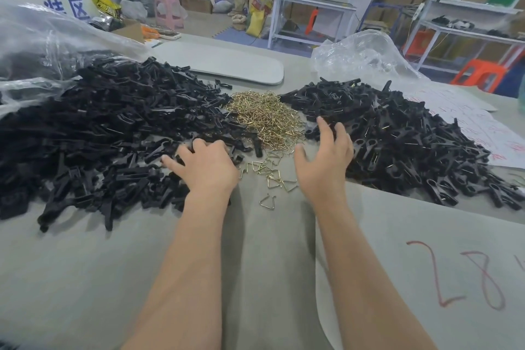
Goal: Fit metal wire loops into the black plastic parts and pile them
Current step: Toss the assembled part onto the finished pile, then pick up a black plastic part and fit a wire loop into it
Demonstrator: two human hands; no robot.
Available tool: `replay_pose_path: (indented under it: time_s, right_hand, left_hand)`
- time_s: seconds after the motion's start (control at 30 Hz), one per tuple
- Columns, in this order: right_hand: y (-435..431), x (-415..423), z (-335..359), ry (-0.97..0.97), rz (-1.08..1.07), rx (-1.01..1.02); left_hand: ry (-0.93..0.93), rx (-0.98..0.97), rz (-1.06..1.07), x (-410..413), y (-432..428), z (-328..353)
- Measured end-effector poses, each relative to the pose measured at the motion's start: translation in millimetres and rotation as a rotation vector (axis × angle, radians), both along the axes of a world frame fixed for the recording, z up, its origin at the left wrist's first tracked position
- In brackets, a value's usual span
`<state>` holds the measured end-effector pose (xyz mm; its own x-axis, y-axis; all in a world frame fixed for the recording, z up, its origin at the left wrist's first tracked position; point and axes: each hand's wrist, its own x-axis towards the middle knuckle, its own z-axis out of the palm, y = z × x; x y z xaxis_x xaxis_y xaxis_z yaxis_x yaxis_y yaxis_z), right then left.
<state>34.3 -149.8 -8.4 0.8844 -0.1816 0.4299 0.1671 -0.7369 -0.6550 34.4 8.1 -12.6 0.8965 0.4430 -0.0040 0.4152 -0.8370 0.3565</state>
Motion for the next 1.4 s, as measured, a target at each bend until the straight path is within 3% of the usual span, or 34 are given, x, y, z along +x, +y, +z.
replay_pose_path:
  time_s: [0.2, 0.3, 0.37, 0.43, 0.53, 0.67, 0.8, 1.0, 1.07, 1.2, 1.4]
  right_hand:
    - [7, 2, -5, 0.070, 0.063, -0.069]
    - [8, 1, -5, 0.048, 0.084, -0.055]
    - [8, 1, -1, 0.018, 0.139, 0.071]
    - [12, -1, 7, 0.102, 0.247, 0.367]
    - [15, -1, 12, 0.234, 0.390, 0.684]
    - [12, -1, 10, 0.236, 0.367, 0.726]
    - [10, -1, 9, 0.281, 0.356, 0.778]
    - [12, 2, 9, 0.267, 0.317, 0.864]
    - [10, 3, 7, 0.189, 0.254, 0.784]
    - [11, 1, 2, -0.017, 0.200, 0.343]
    - [14, 1, 4, 0.029, 0.318, 0.239]
  left_hand:
    - [-0.013, 0.031, -0.018, 1, -5, -2]
    - [-0.183, -0.001, -0.036, 0, -6, 1]
    - [-0.422, -0.081, -0.096, 0, -11, 5]
    - [-0.586, -0.307, -0.240, 0, -19, 12]
    - [-0.563, -0.532, -0.432, -4, -33, 16]
    - [-0.487, -0.534, -0.544, -3, -40, 11]
    - [-0.479, -0.634, -0.489, -1, -38, 13]
    - [-0.542, -0.623, -0.293, 0, -34, 11]
    - [-0.535, -0.621, -0.256, -1, -33, 10]
    - [-0.485, -0.669, -0.302, -1, -35, 12]
    - [-0.485, -0.958, -0.230, 1, -30, 13]
